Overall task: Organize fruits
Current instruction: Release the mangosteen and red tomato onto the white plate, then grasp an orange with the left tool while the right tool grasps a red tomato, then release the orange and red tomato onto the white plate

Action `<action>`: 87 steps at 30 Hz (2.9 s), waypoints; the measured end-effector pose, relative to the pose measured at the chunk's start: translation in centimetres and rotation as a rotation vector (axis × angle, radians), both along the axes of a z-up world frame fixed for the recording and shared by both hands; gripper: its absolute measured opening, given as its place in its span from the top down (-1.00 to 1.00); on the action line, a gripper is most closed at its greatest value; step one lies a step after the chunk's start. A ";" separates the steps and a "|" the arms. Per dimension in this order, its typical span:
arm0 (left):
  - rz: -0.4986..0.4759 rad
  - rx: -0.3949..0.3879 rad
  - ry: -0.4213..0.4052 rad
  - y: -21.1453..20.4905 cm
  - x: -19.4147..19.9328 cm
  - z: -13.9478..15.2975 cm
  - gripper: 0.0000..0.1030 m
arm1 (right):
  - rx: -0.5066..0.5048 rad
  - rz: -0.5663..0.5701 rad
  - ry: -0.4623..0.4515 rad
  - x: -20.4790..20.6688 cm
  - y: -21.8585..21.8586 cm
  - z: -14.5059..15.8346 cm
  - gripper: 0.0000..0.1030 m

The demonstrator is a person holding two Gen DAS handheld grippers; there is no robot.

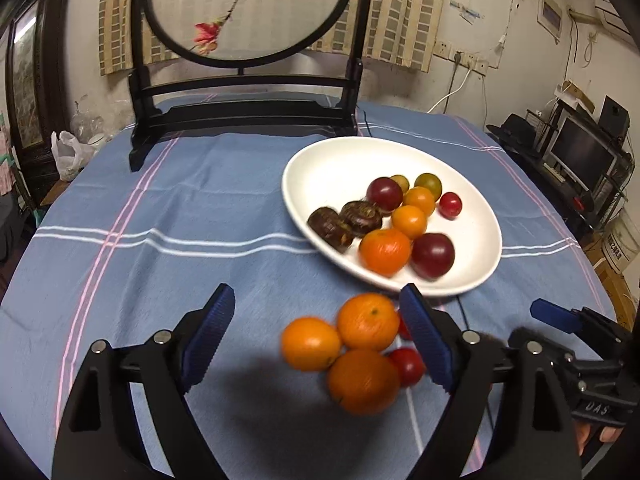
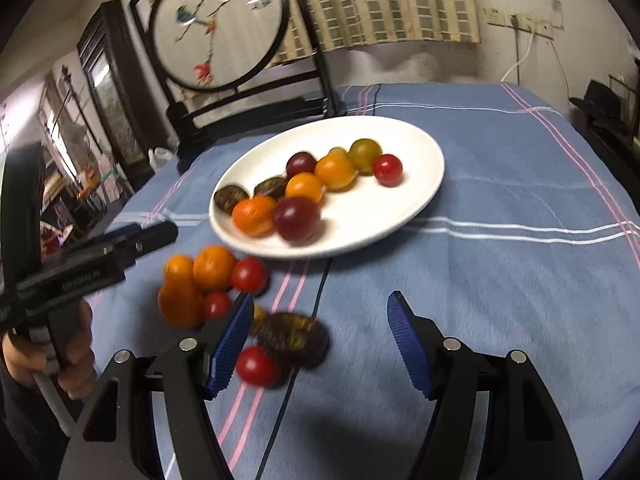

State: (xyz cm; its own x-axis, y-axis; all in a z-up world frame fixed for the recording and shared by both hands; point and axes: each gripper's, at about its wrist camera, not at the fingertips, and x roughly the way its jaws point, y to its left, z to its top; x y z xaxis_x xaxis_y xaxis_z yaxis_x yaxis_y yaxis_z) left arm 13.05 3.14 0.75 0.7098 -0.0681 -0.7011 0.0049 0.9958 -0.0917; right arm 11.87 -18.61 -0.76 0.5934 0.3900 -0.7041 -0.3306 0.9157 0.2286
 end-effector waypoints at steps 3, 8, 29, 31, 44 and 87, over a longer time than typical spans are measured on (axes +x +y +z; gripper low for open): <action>0.015 -0.012 0.005 1.1 -0.9 -0.5 -0.61 | 0.007 0.043 0.020 -1.6 0.5 -0.2 -0.36; 0.052 -0.028 0.018 2.5 -1.1 -0.7 -0.61 | -0.043 0.096 0.061 -3.7 1.3 -0.9 -0.36; 0.019 -0.081 0.061 2.7 -0.4 -1.3 -0.61 | -0.157 0.052 0.106 -0.8 5.6 -2.6 0.42; 0.001 -0.095 0.070 2.5 -0.4 -1.4 -0.61 | -0.116 0.067 0.121 -0.9 4.8 -2.5 0.42; -0.128 0.012 0.137 -2.1 -1.8 -2.7 -0.61 | -0.045 -0.008 0.080 -0.2 1.6 -0.9 0.42; -0.155 -0.119 -0.037 -2.9 2.0 3.6 0.15 | 0.022 -0.034 -0.158 2.4 1.8 6.1 0.42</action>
